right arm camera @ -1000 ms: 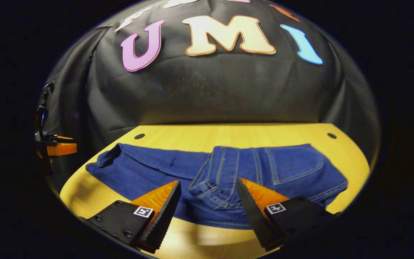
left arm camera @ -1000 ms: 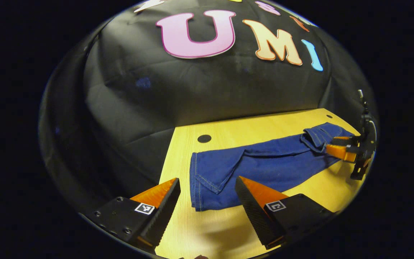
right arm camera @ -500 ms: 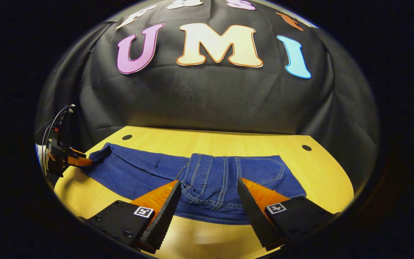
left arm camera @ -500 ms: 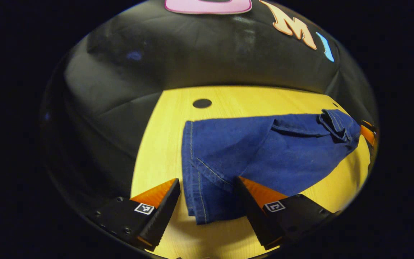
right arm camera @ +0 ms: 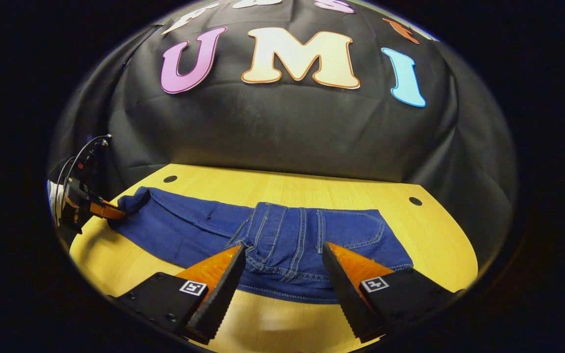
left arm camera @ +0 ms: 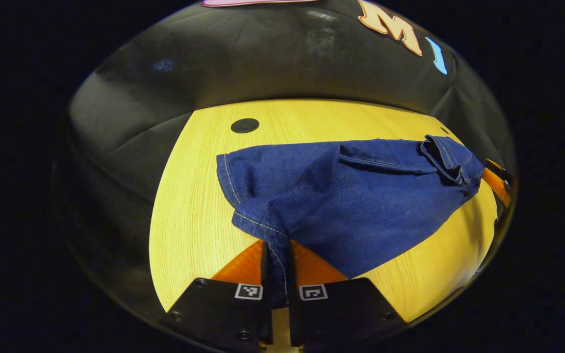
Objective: Grasp the waist and the cuffs of the jeans and fold them to make the two legs overlap; first hold the waist and fold one-third of the jeans toward the cuffs, then hold the cuffs and fold the remaining one-third in the same direction to finish folding.
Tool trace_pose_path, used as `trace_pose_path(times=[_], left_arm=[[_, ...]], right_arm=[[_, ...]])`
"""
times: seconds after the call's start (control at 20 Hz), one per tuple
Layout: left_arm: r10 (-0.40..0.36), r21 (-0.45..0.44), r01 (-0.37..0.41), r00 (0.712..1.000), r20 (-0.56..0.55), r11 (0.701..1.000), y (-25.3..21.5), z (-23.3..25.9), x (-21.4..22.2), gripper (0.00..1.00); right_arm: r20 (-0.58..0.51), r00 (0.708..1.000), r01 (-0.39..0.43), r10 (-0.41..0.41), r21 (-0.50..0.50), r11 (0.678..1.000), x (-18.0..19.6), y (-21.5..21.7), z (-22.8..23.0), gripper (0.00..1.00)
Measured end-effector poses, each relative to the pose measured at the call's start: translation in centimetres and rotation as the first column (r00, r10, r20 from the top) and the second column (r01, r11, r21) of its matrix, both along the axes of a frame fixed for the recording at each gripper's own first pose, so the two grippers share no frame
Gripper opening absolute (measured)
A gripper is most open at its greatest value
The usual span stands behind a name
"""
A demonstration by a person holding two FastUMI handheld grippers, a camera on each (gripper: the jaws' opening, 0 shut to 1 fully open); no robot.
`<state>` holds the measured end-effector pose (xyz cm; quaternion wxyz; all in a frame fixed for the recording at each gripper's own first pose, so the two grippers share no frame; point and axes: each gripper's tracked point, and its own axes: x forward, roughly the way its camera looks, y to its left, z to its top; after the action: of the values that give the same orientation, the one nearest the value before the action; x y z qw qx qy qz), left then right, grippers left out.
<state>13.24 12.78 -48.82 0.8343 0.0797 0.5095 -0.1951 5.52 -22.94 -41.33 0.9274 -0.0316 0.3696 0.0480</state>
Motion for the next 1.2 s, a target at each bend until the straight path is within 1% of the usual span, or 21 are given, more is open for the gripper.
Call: trace_pose_path(times=[0.05,0.1,0.15,0.3,0.4,0.45,0.5,0.6,0.65,0.7,0.75,0.95,1.15,1.2], left_arm=[[0.008,0.012,-0.008,1.000,0.018,1.000,0.1,0.4,0.4,0.10],[0.020,0.011,-0.020,1.000,0.017,1.000,-0.1,0.2,0.3,0.02],[0.035,-0.003,-0.035,0.999,0.021,0.999,-0.4,0.6,0.3,0.01],[0.107,-0.110,-0.100,0.993,0.057,0.989,-2.4,3.9,0.7,0.00],[0.135,-0.199,-0.117,0.988,0.079,0.973,-4.7,7.7,1.0,0.00],[0.140,-0.235,-0.114,0.985,0.098,0.965,-6.3,9.6,1.3,0.02],[0.124,-0.256,-0.093,0.986,0.109,0.962,-7.9,11.1,1.1,0.00],[0.089,-0.268,-0.049,0.986,0.139,0.962,-11.3,13.5,1.0,0.00],[0.057,-0.279,-0.021,0.991,0.121,0.960,-13.5,14.4,0.7,0.00],[0.049,-0.290,-0.011,0.991,0.123,0.957,-15.4,15.3,0.3,0.00],[0.035,-0.313,0.003,0.992,0.118,0.950,-17.5,16.3,-0.1,0.00],[0.023,-0.397,0.046,0.986,0.167,0.917,-25.5,19.2,0.3,0.00],[-0.031,-0.423,0.108,0.983,0.183,0.900,-32.3,20.6,-0.6,0.00],[-0.034,-0.434,0.115,0.981,0.189,0.894,-34.0,20.6,-0.7,0.00]], right_arm=[[0.013,1.000,-0.007,0.007,0.006,1.000,0.2,0.0,0.3,0.98],[0.027,1.000,-0.010,0.010,0.008,1.000,0.6,-0.1,0.6,0.99],[0.038,0.999,-0.012,0.012,0.010,1.000,0.9,-0.2,1.0,0.98],[0.091,0.996,-0.023,0.022,0.010,1.000,1.5,-1.3,3.0,0.99],[0.113,0.993,-0.028,0.026,0.012,1.000,1.5,-2.5,4.3,0.99],[0.115,0.993,-0.031,0.029,0.013,0.999,1.4,-3.3,4.8,0.98],[0.119,0.992,-0.033,0.032,0.014,0.999,1.4,-4.1,5.3,0.98],[0.129,0.991,-0.030,0.026,0.024,0.999,1.3,-6.0,6.5,0.99],[0.130,0.991,-0.029,0.024,0.035,0.999,1.3,-6.8,7.0,0.98],[0.131,0.991,-0.026,0.020,0.042,0.999,1.0,-7.7,7.4,0.99],[0.132,0.991,-0.024,0.018,0.043,0.999,0.9,-8.9,7.9,0.98],[0.146,0.988,-0.044,0.041,0.018,0.999,0.4,-12.7,9.6,0.98],[0.163,0.985,-0.051,0.050,0.002,0.999,-0.2,-16.5,11.1,0.99],[0.164,0.985,-0.046,0.045,0.003,0.999,-0.5,-17.6,11.3,0.98]])
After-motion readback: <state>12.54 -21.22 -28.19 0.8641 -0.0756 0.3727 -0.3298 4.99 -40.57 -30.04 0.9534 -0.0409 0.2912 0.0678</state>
